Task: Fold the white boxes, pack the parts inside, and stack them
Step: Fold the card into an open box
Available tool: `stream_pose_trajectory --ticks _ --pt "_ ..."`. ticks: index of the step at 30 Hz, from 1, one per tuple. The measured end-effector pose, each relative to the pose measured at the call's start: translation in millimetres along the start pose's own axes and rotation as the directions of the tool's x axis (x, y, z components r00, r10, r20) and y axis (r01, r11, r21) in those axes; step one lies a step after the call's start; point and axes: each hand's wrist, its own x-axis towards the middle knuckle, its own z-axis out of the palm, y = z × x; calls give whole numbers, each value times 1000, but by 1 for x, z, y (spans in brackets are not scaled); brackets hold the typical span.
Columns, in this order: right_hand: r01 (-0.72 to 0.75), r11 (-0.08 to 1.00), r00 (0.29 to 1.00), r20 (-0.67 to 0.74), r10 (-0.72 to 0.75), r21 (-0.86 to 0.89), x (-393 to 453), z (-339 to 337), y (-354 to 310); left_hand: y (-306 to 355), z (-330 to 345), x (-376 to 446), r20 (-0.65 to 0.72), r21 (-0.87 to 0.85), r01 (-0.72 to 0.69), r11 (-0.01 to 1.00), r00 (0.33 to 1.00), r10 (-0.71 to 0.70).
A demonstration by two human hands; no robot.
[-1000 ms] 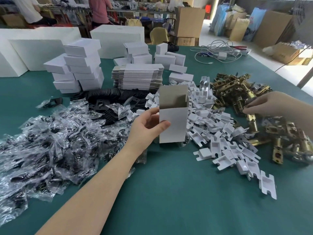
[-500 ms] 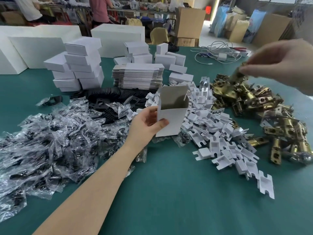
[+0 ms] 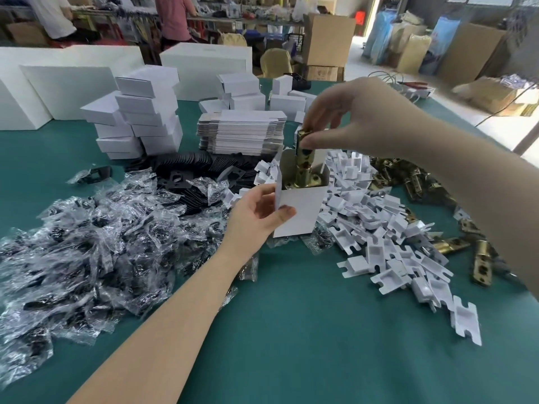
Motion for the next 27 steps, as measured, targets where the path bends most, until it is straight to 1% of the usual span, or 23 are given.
stream_pose_trajectory --ticks 4,6,9,11,13,15,16,18,19,20,21,22,23,24,26,27 --pt "-47 996 998 30 50 -75 2 18 6 0 1 1 -17 -22 0 1000 1000 -1" --pt "-62 988 997 45 69 -145 -1 32 11 -1 2 2 -12 -31 3 1000 1000 -3" --pt "-91 948 995 5 98 -304 -5 48 15 -1 2 3 -15 -41 -3 999 1000 2" --pt "-92 936 995 -7 96 -339 -7 54 15 0 3 2 -15 -41 -9 999 1000 9" --pt "-84 936 995 17 95 -341 -9 53 15 1 3 2 -13 -32 -12 999 1000 12" --pt "-104 947 993 27 117 -304 -12 47 17 1 3 2 -14 -13 -10 1000 1000 10" --pt "-126 956 992 -7 129 -263 -14 43 19 1 3 2 -14 -2 -9 1000 1000 9" --pt "-167 973 979 -145 144 -162 -21 36 26 1 4 2 -11 16 -9 1000 1000 9" --pt "-189 973 967 -199 161 -129 -25 33 31 1 4 2 -10 24 -9 1000 1000 9" --pt "-225 965 957 -218 193 -132 -32 32 38 1 4 2 -11 33 -7 999 1000 8" --pt "-274 948 952 -186 243 -164 -39 32 45 1 4 3 -14 47 -5 999 1000 5" --pt "-321 926 946 -114 303 -200 -46 34 51 1 4 3 -18 66 -2 998 1000 3" --pt "-352 904 934 -18 358 -243 -54 39 57 0 4 4 -23 86 -1 996 1000 3" --pt "-352 891 919 75 387 -286 -61 44 59 0 4 4 -26 103 -3 995 1000 6" --pt "-278 896 898 237 370 -346 -69 56 61 -1 3 5 -27 115 -11 993 1000 15" --pt "-229 902 894 289 344 -366 -72 63 61 -2 3 5 -28 117 -15 993 999 18"
